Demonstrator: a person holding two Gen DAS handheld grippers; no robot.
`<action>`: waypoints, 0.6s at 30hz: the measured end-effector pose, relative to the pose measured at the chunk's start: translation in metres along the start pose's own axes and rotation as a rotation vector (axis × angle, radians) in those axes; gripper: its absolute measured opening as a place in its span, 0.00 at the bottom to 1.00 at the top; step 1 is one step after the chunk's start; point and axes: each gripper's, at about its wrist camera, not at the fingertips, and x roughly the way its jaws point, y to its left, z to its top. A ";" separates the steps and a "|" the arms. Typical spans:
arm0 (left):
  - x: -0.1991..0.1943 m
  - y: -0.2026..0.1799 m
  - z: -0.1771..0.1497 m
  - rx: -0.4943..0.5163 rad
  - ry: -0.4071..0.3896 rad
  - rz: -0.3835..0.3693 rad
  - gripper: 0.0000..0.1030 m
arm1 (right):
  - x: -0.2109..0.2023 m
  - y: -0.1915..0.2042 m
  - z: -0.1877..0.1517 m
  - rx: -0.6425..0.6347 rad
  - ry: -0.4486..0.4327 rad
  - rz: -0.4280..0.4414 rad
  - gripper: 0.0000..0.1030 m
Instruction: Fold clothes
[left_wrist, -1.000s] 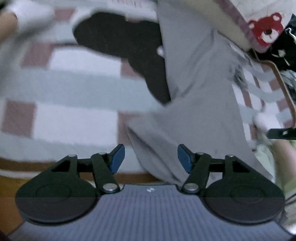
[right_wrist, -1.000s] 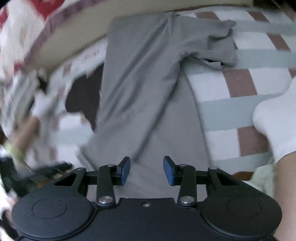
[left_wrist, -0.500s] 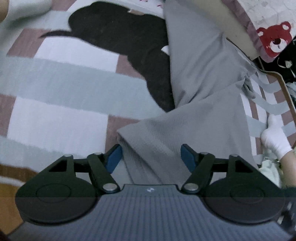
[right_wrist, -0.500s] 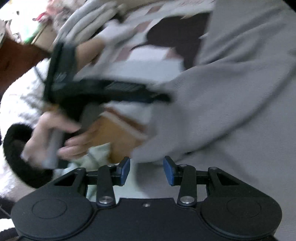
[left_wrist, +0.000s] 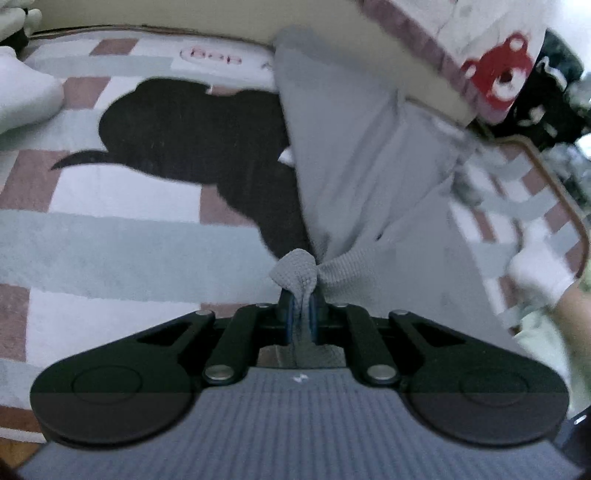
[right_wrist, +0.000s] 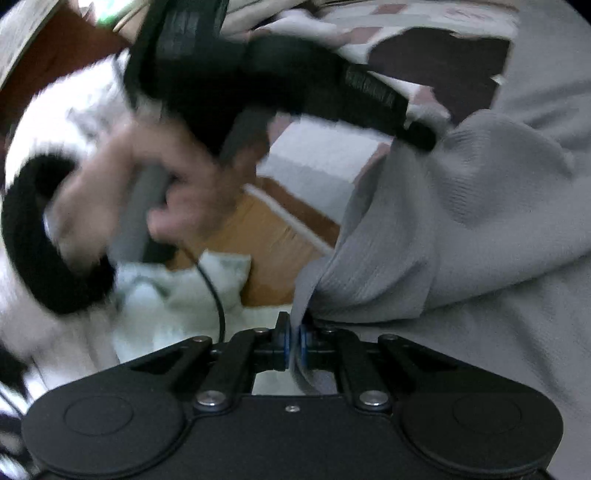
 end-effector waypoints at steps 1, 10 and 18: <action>-0.005 -0.002 0.001 -0.002 -0.011 -0.014 0.08 | 0.003 0.005 -0.002 -0.036 0.026 -0.011 0.11; -0.032 -0.040 -0.011 0.084 -0.015 -0.216 0.08 | -0.057 0.018 -0.011 -0.031 0.146 0.100 0.21; -0.026 -0.134 -0.030 0.189 0.061 -0.500 0.08 | -0.202 -0.101 0.006 0.393 -0.073 -0.117 0.44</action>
